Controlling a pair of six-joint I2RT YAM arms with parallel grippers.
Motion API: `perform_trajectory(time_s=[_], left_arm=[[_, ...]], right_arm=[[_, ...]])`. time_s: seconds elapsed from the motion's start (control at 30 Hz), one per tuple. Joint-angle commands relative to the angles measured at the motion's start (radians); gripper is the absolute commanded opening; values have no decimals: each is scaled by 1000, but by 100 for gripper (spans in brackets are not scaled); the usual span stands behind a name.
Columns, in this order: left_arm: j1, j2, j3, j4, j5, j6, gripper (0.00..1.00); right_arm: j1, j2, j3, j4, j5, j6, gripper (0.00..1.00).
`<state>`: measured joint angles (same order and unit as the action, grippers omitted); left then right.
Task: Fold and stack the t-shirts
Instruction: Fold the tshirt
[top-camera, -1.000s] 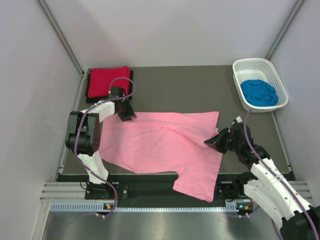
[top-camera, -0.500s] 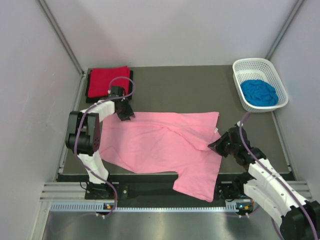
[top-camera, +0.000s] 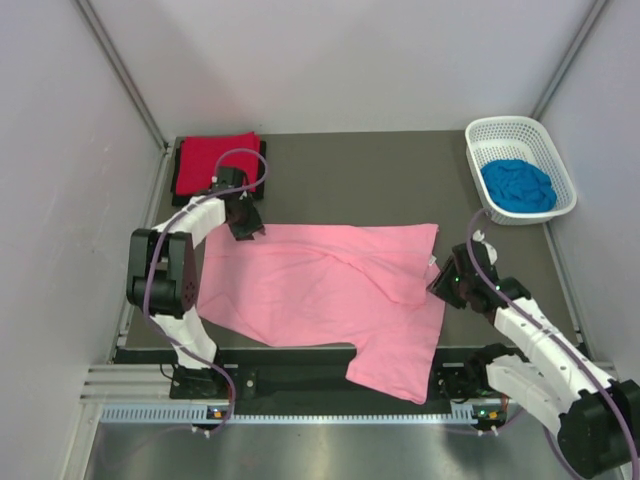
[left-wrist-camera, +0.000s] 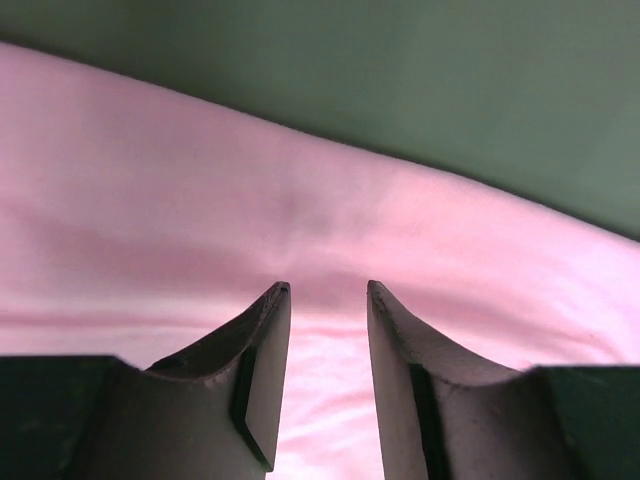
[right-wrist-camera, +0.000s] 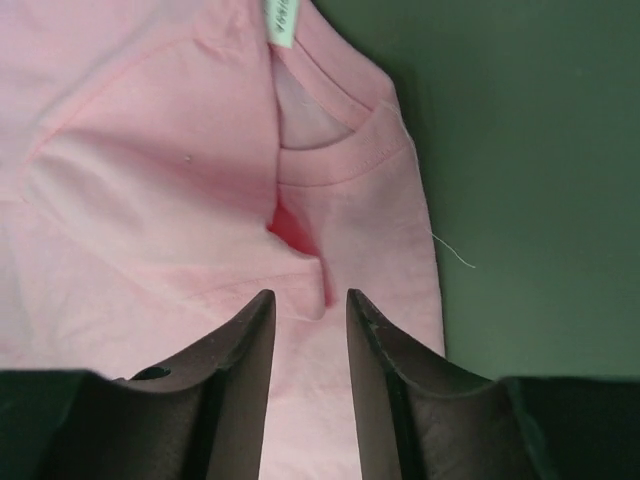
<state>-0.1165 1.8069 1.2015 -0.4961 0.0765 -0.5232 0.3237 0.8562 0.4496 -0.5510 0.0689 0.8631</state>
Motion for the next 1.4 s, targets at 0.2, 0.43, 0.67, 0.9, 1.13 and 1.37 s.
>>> perform_trajectory(time_s=[0.2,0.43,0.67,0.9,1.13,1.37], left_arm=[[40,-139,17,-85,-35,20,43],[214,-170,-62,-70,-11,26,42],[305,-138,-80,-41,51,8,40],[304,-43,-54,-30,31,6,37],[304,22,-13,-21,2,0,27],[304,51,-17,-33,-63,0,11]], right_arm=[[34,146,270,113,-164,-359,41],[253,457,448,161,-143,-547,43],[420,665,524,192,27,-608,40],[488,794,538,183,158,-638,40],[500,836,534,189,239,-645,39],[505,845,518,194,262,-638,20]])
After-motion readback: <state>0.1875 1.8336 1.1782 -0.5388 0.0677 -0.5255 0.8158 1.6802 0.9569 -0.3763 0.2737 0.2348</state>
